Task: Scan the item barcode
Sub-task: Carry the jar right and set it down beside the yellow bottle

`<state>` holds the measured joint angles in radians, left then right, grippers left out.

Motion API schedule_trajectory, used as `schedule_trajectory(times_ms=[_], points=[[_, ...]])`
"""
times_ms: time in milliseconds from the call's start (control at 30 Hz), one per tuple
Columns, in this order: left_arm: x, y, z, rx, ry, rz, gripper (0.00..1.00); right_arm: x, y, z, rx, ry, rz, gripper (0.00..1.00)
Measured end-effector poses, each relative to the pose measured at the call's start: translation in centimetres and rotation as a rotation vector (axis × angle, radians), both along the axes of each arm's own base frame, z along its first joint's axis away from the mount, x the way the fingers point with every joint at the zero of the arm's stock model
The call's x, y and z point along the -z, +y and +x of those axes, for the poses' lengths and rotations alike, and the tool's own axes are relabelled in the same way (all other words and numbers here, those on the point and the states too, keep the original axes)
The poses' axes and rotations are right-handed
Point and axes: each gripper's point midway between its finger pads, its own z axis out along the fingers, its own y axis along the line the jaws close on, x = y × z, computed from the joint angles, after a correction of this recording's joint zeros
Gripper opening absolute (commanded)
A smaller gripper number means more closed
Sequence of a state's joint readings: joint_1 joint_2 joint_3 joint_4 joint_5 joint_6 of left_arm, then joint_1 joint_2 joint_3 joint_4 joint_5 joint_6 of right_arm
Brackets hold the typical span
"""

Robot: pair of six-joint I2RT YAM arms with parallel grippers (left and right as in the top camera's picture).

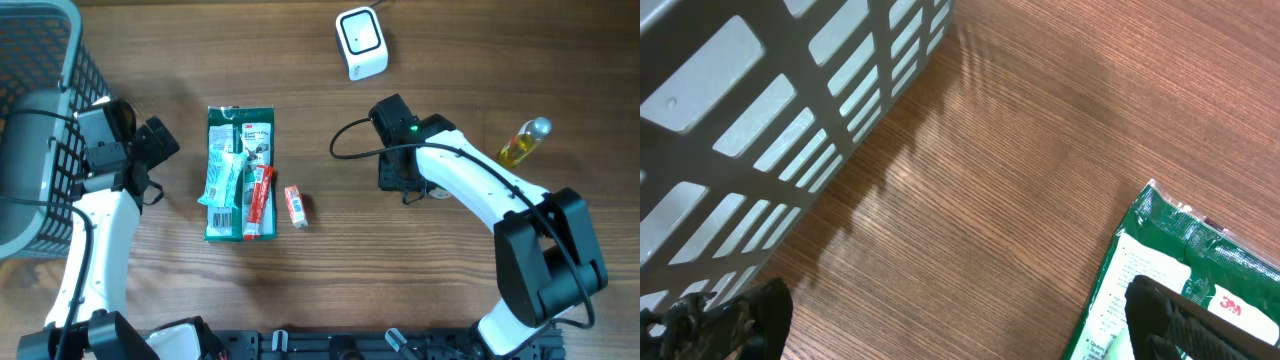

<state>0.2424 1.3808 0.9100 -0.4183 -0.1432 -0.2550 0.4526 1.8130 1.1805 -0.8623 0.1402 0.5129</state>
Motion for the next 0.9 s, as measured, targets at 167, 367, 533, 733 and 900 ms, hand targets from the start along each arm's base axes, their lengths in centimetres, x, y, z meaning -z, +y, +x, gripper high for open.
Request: schedule_trajectory(times_ms=[167,367,533,733,900], points=[[0.0,0.0,0.0,0.000,0.000,0.000,1.00,-0.1,-0.8,0.1,0.003,-0.010,-0.047,0.45],[0.0,0.0,0.0,0.000,0.000,0.000,1.00,-0.7,-4.2,-1.0,0.024,0.015,-0.215,0.46],[0.0,0.0,0.0,0.000,0.000,0.000,1.00,-1.0,-6.9,-0.6,0.115,0.009,-0.266,0.49],[0.0,0.0,0.0,0.000,0.000,0.000,1.00,-1.1,-10.9,-0.4,0.230,0.032,-0.285,0.49],[0.0,0.0,0.0,0.000,0.001,0.000,1.00,-1.8,-10.4,0.1,0.179,0.053,-0.239,0.52]])
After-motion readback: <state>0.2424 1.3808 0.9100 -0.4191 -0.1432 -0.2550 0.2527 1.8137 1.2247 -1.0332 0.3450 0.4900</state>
